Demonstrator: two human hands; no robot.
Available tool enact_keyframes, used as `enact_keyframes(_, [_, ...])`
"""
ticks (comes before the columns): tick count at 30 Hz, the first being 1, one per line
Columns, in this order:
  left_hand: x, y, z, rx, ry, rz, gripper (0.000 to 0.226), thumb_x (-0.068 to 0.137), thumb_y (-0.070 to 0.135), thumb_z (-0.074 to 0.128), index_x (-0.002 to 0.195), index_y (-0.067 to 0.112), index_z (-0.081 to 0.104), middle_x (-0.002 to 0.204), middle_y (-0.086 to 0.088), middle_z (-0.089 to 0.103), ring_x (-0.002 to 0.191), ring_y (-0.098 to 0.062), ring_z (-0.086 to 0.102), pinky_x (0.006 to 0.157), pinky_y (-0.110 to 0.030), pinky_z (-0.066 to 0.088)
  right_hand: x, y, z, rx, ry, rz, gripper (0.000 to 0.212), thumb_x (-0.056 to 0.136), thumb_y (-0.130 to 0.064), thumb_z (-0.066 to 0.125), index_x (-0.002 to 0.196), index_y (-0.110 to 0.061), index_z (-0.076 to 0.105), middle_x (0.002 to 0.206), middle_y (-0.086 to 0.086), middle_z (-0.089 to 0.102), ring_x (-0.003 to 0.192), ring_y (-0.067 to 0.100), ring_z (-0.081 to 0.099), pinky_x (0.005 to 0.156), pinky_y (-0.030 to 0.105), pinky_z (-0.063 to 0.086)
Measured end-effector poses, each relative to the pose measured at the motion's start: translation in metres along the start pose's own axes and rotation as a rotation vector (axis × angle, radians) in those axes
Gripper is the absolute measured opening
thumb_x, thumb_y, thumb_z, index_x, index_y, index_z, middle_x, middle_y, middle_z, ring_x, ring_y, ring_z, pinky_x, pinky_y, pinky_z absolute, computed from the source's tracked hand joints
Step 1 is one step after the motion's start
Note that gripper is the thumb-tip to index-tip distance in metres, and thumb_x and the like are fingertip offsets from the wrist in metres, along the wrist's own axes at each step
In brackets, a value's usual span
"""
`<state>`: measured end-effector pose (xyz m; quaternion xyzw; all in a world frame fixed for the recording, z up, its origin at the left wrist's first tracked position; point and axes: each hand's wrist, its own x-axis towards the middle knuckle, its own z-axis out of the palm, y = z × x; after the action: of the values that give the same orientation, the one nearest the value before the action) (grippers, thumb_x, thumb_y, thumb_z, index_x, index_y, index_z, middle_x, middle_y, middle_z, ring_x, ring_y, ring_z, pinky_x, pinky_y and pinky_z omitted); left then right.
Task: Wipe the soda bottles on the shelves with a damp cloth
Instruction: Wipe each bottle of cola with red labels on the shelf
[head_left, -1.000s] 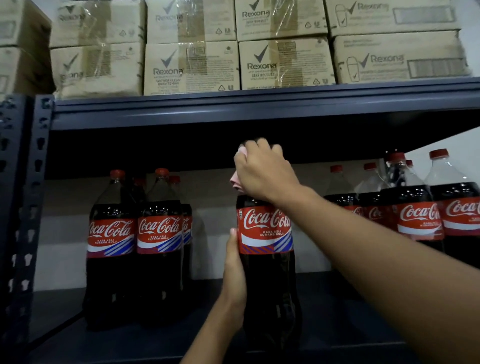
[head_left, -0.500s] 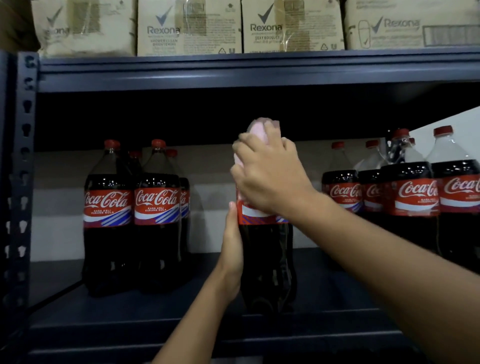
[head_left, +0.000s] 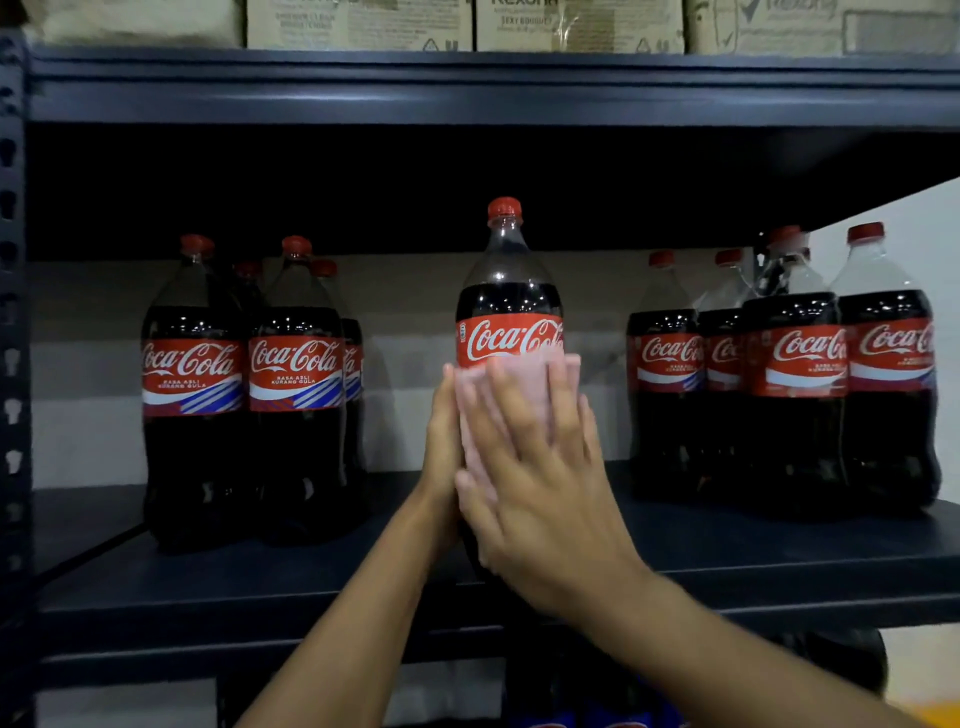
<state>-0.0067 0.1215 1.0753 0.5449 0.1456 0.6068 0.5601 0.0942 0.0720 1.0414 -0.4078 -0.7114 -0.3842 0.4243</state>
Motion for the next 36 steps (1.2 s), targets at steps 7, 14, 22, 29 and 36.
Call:
enact_keyframes(7, [-0.003,0.014,-0.003,0.104,0.041,-0.077,0.064,0.109,0.056,0.032,0.123,0.011,0.076,0.119,-0.016,0.077,0.099,-0.025,0.077,0.084,-0.038,0.064,0.135,0.040,-0.041,0.433,-0.043,0.302,0.077,0.096,-0.052,0.041,0.163,-0.027,0.016,0.169,-0.002,0.019,0.151,0.029,0.025,0.120,0.056,0.025])
enact_keyframes(14, [-0.024,0.023,0.007,0.208,0.164,-0.064,0.080,0.105,0.070,0.024,0.105,0.019,0.085,0.106,-0.014,0.081,0.091,-0.024,0.079,0.081,-0.038,0.063,0.122,0.034,-0.039,0.414,0.012,0.209,0.066,0.100,-0.040,0.038,0.163,-0.028,0.024,0.172,-0.003,0.015,0.156,0.022,0.016,0.123,0.047,0.016])
enact_keyframes(22, [-0.014,0.014,0.003,0.134,0.138,0.071,0.061,0.112,0.050,0.023,0.116,0.015,0.074,0.107,-0.009,0.081,0.100,-0.017,0.078,0.091,-0.032,0.060,0.007,-0.003,0.003,0.157,0.069,-0.010,0.066,0.103,-0.031,0.039,0.163,-0.013,0.020,0.171,0.016,0.011,0.159,0.034,0.001,0.126,0.057,0.012])
enact_keyframes(29, [-0.015,0.018,-0.013,0.139,0.073,-0.063,0.067,0.101,0.059,0.033,0.099,0.015,0.084,0.102,-0.009,0.080,0.090,-0.016,0.078,0.075,-0.028,0.064,-0.004,-0.001,0.011,0.161,0.131,-0.159,0.060,0.099,-0.029,0.045,0.156,-0.011,0.040,0.165,0.015,0.031,0.156,0.034,0.016,0.122,0.056,0.022])
enact_keyframes(36, [-0.013,0.033,-0.010,0.271,0.100,-0.177,0.060,0.095,0.061,0.052,0.122,0.014,0.078,0.119,-0.014,0.078,0.100,-0.023,0.076,0.085,-0.039,0.061,0.125,0.024,-0.030,0.342,0.042,0.239,0.064,0.099,-0.042,0.033,0.162,-0.031,0.027,0.173,-0.002,0.005,0.158,0.027,-0.001,0.126,0.049,0.008])
